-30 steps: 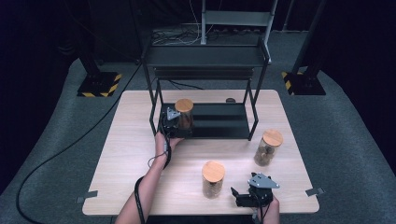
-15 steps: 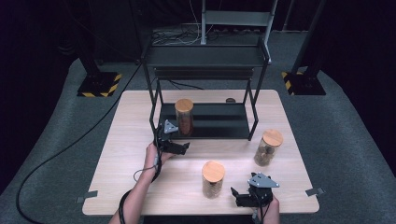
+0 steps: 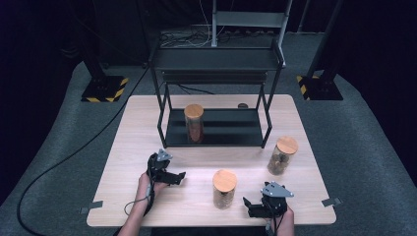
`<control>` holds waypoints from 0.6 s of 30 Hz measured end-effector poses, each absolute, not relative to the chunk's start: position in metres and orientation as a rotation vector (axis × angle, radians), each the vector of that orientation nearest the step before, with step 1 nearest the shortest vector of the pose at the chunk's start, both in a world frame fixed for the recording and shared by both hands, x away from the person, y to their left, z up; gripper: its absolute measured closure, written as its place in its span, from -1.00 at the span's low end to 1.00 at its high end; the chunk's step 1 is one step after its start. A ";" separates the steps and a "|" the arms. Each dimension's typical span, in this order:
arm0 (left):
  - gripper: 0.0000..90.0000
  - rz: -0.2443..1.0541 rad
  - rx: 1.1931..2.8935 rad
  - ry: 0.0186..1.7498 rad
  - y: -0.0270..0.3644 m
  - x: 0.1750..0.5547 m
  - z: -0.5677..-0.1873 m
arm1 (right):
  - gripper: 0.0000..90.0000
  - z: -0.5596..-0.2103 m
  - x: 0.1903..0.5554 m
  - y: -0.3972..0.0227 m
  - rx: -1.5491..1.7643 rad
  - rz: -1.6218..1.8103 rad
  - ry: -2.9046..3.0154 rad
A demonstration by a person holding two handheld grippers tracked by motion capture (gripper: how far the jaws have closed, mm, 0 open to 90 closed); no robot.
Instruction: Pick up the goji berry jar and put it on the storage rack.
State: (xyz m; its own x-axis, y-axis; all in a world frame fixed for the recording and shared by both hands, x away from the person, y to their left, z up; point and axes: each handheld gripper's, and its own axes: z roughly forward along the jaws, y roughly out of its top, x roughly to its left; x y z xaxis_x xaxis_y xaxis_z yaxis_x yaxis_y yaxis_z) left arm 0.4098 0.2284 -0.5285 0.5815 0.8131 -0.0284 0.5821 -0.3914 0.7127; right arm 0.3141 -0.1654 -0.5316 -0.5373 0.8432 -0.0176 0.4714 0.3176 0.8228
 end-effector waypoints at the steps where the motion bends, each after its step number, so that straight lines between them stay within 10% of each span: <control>1: -1.00 0.436 2.119 1.110 0.230 0.406 -0.529 | -1.00 -0.532 0.314 -0.165 1.162 1.110 2.141; 18: -1.00 0.485 2.111 1.163 0.241 0.379 -0.530 | -1.00 -0.532 0.315 -0.164 1.167 1.097 2.148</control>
